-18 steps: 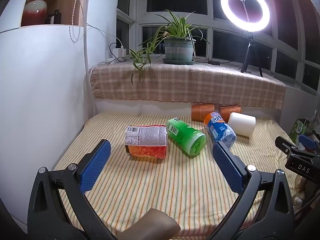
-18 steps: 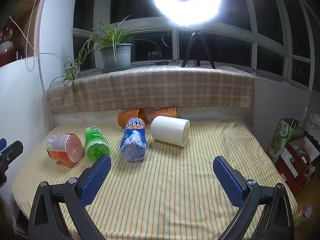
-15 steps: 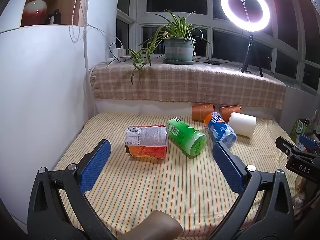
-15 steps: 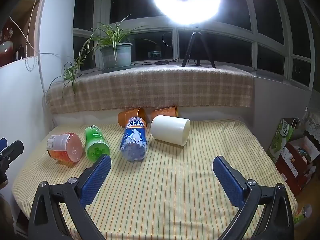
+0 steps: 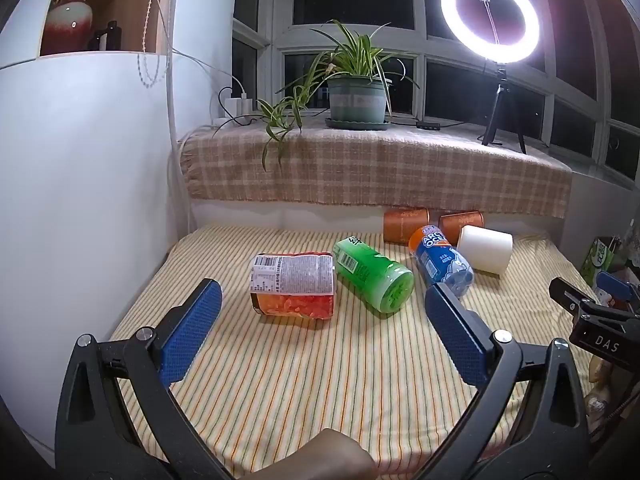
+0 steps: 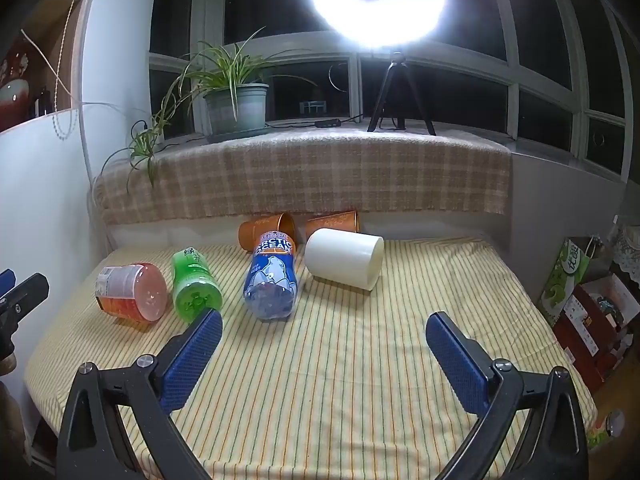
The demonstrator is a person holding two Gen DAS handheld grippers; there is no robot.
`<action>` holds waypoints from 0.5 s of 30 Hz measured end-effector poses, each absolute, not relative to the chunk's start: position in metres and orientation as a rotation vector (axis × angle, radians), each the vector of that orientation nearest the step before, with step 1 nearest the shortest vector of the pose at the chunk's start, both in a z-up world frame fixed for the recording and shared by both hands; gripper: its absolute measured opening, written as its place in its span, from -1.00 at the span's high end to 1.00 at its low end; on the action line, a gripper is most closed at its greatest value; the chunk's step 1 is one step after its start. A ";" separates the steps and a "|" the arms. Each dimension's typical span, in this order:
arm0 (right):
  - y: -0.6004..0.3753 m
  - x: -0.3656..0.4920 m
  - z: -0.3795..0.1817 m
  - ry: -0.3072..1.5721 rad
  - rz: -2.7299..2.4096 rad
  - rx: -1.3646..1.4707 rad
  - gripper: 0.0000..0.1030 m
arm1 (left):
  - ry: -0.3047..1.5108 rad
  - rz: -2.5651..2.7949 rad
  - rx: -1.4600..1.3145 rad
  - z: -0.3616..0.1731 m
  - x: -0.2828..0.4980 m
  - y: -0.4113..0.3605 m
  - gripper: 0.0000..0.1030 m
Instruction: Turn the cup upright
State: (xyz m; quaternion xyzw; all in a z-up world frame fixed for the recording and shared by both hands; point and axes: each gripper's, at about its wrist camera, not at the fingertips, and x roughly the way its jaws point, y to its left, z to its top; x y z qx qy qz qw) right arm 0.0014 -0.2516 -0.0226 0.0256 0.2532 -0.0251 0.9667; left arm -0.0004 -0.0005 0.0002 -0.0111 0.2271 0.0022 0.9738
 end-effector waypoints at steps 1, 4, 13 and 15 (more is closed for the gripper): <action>-0.252 0.001 -0.023 0.512 -0.051 0.053 -0.99 | 0.459 0.006 -0.021 0.000 0.000 0.000 -1.00; -0.253 0.002 -0.024 0.518 -0.048 0.058 -0.99 | 0.459 0.006 -0.023 0.000 0.000 0.000 -1.00; -0.252 0.002 -0.024 0.520 -0.047 0.060 -1.00 | 0.456 0.005 -0.019 0.000 0.000 0.000 -1.00; -0.252 0.002 -0.024 0.520 -0.048 0.058 -1.00 | 0.455 0.005 -0.018 0.001 0.005 0.001 -1.00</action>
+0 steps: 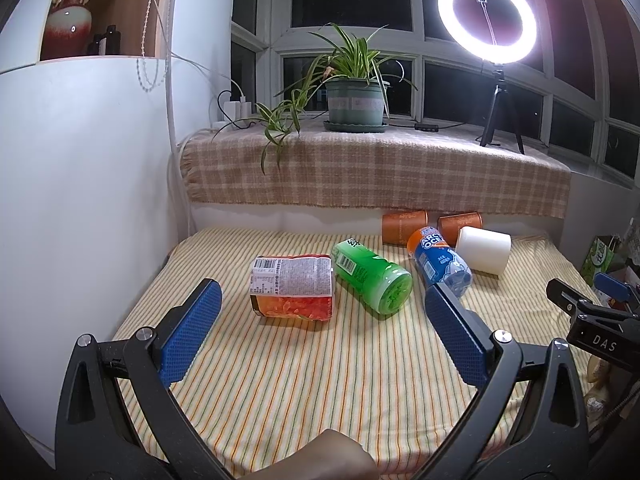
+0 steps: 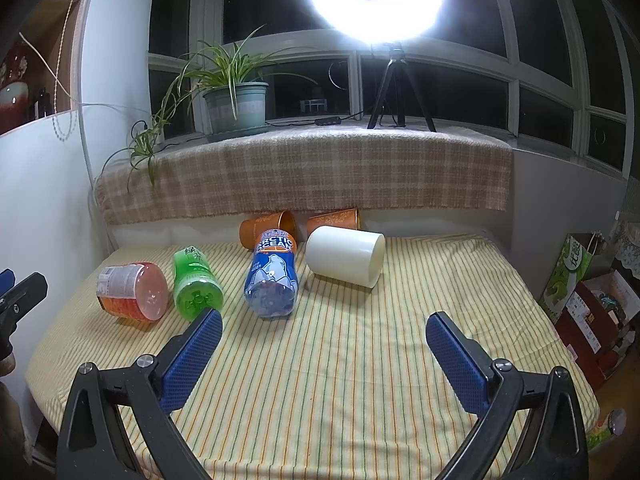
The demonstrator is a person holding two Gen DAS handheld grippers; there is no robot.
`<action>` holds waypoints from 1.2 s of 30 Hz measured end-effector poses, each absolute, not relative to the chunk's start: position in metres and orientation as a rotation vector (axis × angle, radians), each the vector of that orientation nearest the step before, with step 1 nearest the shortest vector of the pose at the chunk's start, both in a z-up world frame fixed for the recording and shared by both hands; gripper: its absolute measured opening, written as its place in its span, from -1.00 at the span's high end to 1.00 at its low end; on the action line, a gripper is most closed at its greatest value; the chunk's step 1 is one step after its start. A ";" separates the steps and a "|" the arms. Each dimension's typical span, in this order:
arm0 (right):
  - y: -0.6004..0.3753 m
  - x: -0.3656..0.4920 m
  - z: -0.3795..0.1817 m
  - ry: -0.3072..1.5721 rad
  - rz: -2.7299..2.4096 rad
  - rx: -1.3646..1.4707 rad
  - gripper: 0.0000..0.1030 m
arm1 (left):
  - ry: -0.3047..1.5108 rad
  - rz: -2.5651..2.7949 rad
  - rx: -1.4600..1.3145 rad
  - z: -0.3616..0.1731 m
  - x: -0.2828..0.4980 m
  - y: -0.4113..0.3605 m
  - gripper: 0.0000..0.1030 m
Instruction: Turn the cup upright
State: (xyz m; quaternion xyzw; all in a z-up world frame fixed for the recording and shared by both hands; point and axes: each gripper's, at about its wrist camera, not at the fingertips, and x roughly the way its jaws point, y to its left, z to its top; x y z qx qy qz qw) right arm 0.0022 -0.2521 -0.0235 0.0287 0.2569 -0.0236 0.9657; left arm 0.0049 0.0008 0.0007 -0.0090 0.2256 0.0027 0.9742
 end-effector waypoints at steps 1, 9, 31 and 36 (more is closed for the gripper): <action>-0.252 0.002 -0.024 0.520 -0.046 0.058 -0.99 | 0.456 0.005 -0.018 0.001 0.005 0.001 -1.00; -0.252 0.001 -0.024 0.520 -0.046 0.060 -0.99 | 0.454 0.004 -0.014 0.005 0.011 0.002 -1.00; -0.252 0.002 -0.026 0.526 -0.034 0.066 -1.00 | 0.446 0.007 -0.006 0.009 0.002 -0.008 -1.00; -0.251 0.003 -0.026 0.530 -0.025 0.065 -1.00 | 0.445 0.008 -0.006 0.009 0.002 -0.009 -1.00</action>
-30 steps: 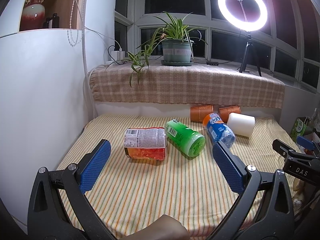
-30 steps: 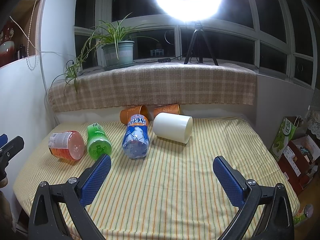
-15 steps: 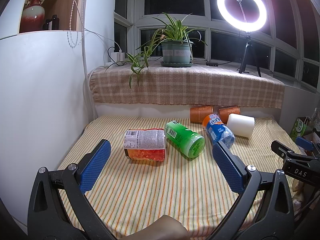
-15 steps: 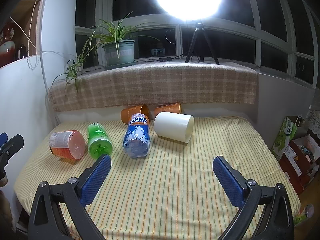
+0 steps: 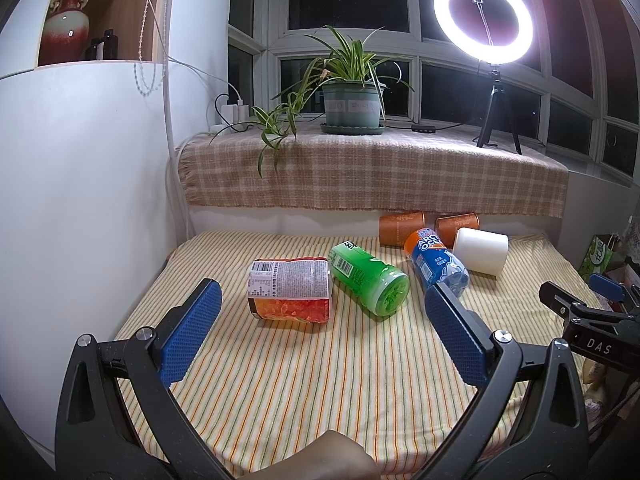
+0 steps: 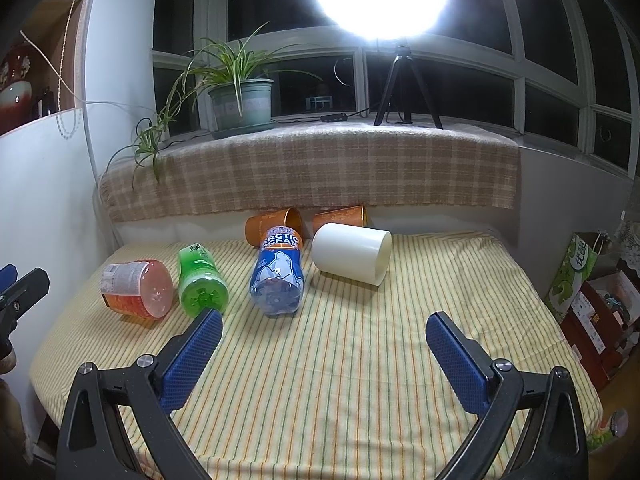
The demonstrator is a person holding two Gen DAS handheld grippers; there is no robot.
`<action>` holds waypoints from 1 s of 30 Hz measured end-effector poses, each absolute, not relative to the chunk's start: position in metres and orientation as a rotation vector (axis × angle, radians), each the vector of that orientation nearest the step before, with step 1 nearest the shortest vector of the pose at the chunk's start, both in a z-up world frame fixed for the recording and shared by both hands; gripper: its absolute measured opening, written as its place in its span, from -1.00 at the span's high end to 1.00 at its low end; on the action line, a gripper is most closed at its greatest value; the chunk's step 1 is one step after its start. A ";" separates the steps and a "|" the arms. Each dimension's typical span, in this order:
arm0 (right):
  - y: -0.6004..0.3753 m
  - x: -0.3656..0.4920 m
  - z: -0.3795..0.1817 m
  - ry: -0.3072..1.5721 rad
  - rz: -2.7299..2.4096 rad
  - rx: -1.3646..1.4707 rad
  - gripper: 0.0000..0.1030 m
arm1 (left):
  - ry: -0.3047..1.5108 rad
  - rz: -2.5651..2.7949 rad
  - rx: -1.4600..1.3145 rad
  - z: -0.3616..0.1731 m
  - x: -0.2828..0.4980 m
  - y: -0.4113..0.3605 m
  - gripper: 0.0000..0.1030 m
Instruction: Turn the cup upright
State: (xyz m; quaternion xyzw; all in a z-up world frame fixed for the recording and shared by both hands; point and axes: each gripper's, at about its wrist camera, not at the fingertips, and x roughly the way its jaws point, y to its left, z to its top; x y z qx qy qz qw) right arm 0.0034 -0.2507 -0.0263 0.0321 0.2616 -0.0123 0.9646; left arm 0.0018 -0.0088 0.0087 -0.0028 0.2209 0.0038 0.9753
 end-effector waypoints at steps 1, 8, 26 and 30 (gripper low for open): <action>-0.251 0.004 -0.026 0.530 -0.024 0.065 -1.00 | 0.446 0.009 -0.005 0.009 0.002 -0.009 -1.00; -0.251 0.005 -0.024 0.535 -0.016 0.066 -0.99 | 0.445 0.007 -0.006 0.008 0.001 -0.008 -1.00; -0.245 0.013 -0.025 0.535 0.047 0.063 -1.00 | 0.454 0.021 -0.009 0.008 0.002 -0.002 -1.00; -0.234 0.022 -0.022 0.516 0.118 0.018 -1.00 | 0.477 0.054 -0.013 0.001 0.004 0.016 -1.00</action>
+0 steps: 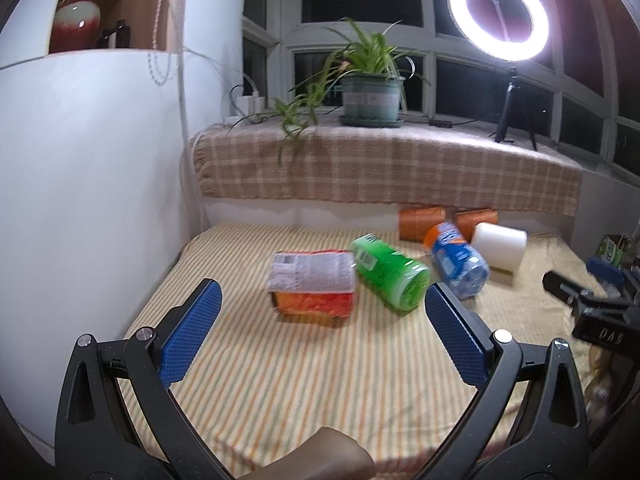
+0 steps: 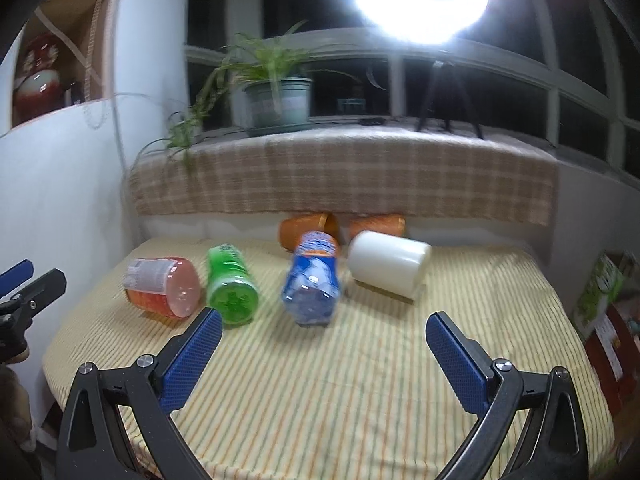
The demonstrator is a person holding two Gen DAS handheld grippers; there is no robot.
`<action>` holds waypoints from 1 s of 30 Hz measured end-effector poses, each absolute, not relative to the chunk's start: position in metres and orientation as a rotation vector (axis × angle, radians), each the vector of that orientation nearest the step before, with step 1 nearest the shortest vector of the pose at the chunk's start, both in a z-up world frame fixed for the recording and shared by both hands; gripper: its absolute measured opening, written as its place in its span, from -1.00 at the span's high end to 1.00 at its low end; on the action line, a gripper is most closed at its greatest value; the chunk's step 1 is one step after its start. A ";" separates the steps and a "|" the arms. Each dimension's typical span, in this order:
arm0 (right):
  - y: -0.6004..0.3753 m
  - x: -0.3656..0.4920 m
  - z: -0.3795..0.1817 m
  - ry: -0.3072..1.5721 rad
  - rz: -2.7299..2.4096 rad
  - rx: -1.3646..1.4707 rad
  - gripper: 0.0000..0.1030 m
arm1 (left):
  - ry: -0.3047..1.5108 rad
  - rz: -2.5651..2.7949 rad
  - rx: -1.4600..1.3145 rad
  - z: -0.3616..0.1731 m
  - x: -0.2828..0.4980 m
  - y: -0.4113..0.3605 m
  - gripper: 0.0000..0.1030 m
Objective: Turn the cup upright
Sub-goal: 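Move the right tool toward the orange-labelled lemon tea cup lying sideways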
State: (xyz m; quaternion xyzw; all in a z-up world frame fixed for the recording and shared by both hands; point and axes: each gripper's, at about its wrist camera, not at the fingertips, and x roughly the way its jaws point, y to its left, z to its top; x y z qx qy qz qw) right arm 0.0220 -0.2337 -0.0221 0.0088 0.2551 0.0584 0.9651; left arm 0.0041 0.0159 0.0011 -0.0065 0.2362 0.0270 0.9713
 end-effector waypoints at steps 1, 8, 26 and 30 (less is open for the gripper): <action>-0.230 0.026 -0.021 0.516 0.141 0.000 -1.00 | 0.488 0.062 -0.008 -0.002 0.005 0.021 -1.00; -0.197 0.064 -0.016 0.564 0.341 -0.124 -1.00 | 0.553 0.119 0.026 -0.024 0.002 0.048 -1.00; -0.063 0.144 -0.032 0.731 0.820 -0.514 -0.99 | 0.677 0.174 -0.075 -0.044 -0.007 0.101 -1.00; -0.031 0.158 -0.043 0.755 0.876 -0.630 -1.00 | 0.685 0.185 -0.098 -0.045 -0.008 0.111 -1.00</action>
